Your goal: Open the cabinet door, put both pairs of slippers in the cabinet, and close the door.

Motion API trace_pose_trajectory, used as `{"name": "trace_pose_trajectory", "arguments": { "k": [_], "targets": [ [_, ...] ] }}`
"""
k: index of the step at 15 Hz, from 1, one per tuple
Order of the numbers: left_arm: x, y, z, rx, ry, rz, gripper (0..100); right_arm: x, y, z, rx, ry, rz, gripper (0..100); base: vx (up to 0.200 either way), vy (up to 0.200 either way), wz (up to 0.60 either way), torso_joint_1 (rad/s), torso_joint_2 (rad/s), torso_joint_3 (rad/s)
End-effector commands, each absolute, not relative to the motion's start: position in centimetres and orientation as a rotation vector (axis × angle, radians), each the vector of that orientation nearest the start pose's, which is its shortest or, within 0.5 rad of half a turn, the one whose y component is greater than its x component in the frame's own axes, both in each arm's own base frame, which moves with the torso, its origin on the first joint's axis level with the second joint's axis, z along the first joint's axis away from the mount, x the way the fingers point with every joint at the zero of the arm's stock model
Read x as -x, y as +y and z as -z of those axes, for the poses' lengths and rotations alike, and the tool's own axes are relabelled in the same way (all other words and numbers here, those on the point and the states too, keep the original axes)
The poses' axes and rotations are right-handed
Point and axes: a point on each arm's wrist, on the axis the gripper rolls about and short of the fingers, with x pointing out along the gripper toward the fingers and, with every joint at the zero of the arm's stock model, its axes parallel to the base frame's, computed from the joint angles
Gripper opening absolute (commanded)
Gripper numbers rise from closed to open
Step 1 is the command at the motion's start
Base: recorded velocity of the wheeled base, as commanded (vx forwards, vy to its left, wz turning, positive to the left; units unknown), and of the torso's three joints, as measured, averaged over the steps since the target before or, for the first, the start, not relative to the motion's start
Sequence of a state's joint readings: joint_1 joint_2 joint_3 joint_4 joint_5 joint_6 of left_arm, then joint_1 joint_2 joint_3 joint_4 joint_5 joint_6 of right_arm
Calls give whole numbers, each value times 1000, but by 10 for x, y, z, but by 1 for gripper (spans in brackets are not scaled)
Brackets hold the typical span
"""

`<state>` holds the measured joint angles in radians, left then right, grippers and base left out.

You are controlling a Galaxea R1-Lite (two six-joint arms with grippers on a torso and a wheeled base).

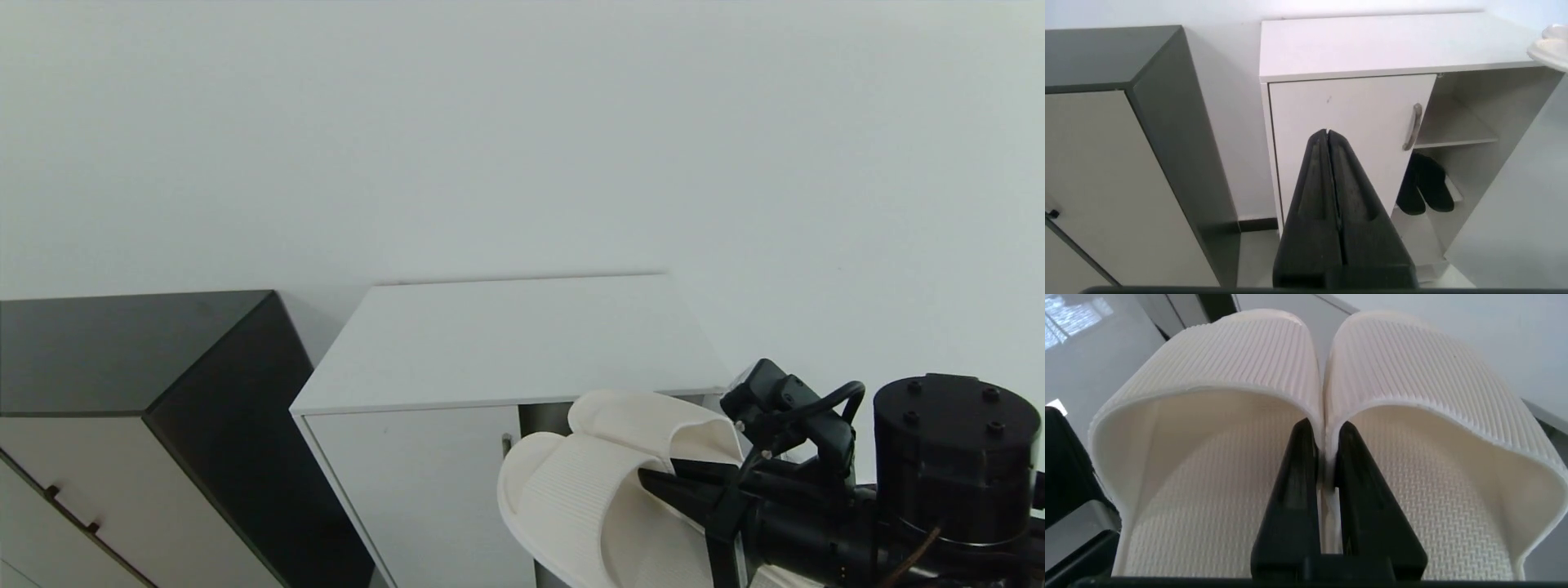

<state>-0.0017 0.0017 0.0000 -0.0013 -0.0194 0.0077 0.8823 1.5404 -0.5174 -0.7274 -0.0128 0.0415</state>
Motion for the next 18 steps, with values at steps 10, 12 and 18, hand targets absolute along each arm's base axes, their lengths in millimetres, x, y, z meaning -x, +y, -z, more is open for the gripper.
{"name": "trace_pose_trajectory", "arguments": {
  "k": [10,12,18],
  "targets": [
    [23,0,-76,-6,0,20,0,-154,188,-155,103,312,-864,0,0,0,0,-115,261,147],
    [23,0,-76,-5,0,20,0,-155,189,-152,107,320,-863,0,0,0,0,-229,544,308],
    [23,0,-76,-3,0,20,0,-154,189,-152,123,315,-871,0,0,0,0,-218,543,317]
  ]
}}
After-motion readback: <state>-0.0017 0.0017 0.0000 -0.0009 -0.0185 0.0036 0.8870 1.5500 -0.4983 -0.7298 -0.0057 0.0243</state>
